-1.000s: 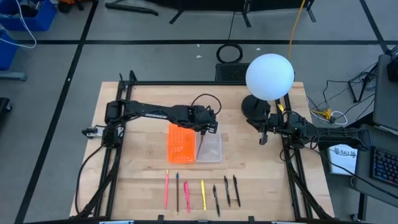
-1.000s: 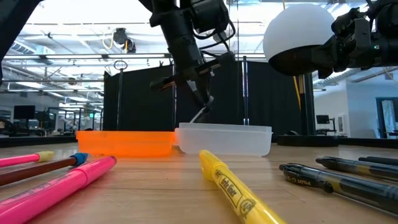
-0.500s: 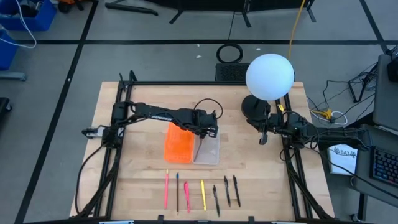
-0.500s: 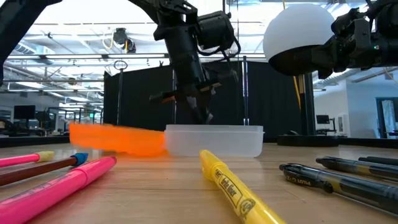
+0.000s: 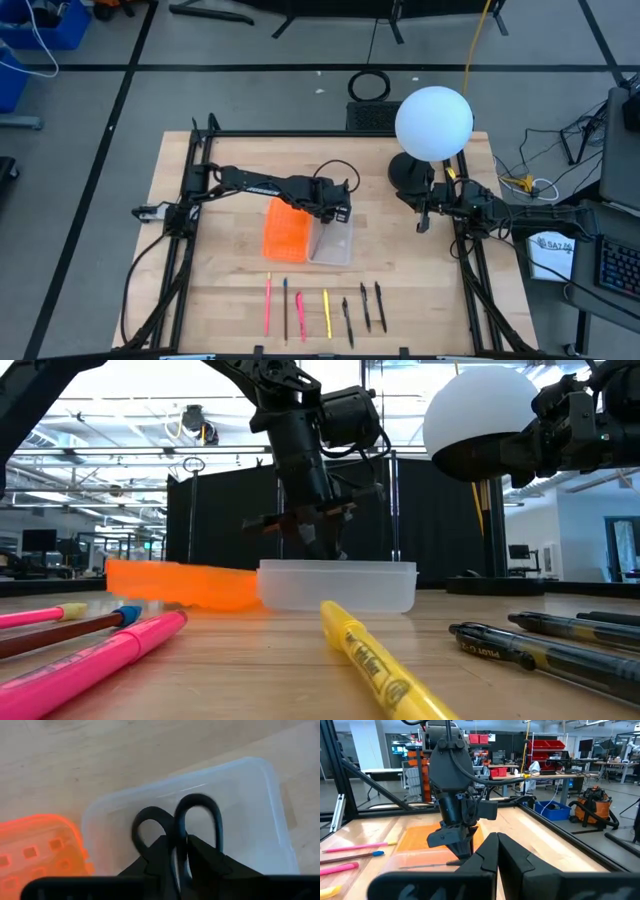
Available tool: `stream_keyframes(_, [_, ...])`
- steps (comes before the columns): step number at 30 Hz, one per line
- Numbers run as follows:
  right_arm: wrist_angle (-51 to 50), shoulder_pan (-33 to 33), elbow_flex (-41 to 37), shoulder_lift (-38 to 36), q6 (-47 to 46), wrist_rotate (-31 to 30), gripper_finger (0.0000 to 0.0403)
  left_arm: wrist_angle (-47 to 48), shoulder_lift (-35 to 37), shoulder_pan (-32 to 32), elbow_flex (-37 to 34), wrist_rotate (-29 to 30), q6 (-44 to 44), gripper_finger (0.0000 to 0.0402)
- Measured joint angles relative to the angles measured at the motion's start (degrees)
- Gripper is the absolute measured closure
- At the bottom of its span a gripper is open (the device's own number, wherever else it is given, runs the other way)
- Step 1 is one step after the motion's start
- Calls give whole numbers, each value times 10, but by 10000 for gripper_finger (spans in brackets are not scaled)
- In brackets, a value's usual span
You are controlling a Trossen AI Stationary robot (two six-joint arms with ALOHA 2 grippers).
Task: Pick & place school supplies into a supply box
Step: Put the black scissors into the supply box, then put the right black pen into the supply box
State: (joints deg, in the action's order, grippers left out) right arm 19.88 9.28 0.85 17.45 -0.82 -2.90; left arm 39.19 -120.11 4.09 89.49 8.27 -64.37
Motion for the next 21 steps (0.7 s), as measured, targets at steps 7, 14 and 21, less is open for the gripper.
stream_keyframes(7, [-2,0,0,0,0,1,403,-1,1,-2,0,-2,1,258])
stream_keyframes(14, [-4,0,0,0,0,1,403,-23,44,-5,0,-27,93,234])
stream_keyframes(21, [3,0,0,0,-14,1,403,-19,174,-38,0,20,255,316])
